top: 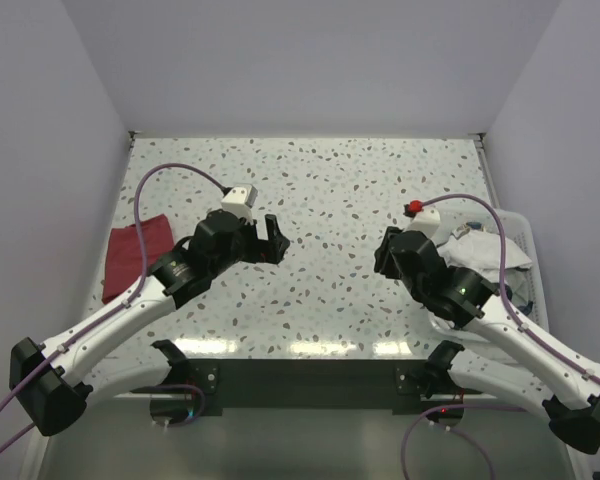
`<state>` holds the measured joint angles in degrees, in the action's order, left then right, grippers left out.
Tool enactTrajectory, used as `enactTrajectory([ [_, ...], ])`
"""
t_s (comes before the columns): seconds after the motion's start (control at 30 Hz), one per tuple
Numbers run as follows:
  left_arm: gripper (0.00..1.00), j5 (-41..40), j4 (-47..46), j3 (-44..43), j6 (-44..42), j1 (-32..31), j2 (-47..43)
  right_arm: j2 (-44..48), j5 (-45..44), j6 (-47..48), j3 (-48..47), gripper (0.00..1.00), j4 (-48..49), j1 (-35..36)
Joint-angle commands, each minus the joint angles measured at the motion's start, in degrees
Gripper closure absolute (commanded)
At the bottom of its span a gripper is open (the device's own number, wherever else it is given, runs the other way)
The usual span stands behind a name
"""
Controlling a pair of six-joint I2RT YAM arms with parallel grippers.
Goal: Fold and stack the tank tops
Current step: Grab the tank top from the pile
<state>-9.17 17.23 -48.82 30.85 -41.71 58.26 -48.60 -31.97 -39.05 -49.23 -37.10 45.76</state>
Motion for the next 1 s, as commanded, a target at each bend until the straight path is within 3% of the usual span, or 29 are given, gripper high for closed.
enactTrajectory([
  [0.0, 0.00, 0.38, -2.38, 0.48, -1.06, -0.03, -0.87, -0.26, -2.31, -1.03, -1.56, 0.59, -1.30, 0.21],
  [0.37, 0.00, 5.56, -2.65, -0.05, -1.23, -0.12, -1.57, -12.91, -6.53, 0.98, -12.54, 0.43, -10.62, -1.71],
  [0.5, 0.00, 6.88, -2.03, -0.66, -1.85, -0.12, -1.48, -17.23, -1.26, 5.20, -16.42, 0.44, -10.63, -17.23],
  [0.6, 0.00, 8.02, -1.77, -1.02, -2.11, -0.12, -1.66, -18.72, -6.16, 6.00, -17.99, 0.44, -10.62, -22.62],
  [0.67, 0.00, 8.73, -1.15, -1.36, -2.11, -0.12, -1.83, -19.69, -9.85, 5.82, -18.44, 0.43, -11.06, -24.74],
  [0.77, 0.00, 8.82, -0.36, -1.54, -2.20, -0.03, -2.27, -20.75, -7.51, 4.86, -18.88, 0.44, -12.46, -29.75],
  [0.97, 0.00, 11.18, 0.08, -0.14, -1.94, -0.12, -3.59, -15.13, -9.52, 1.61, -11.95, 0.43, -12.21, -31.87],
])
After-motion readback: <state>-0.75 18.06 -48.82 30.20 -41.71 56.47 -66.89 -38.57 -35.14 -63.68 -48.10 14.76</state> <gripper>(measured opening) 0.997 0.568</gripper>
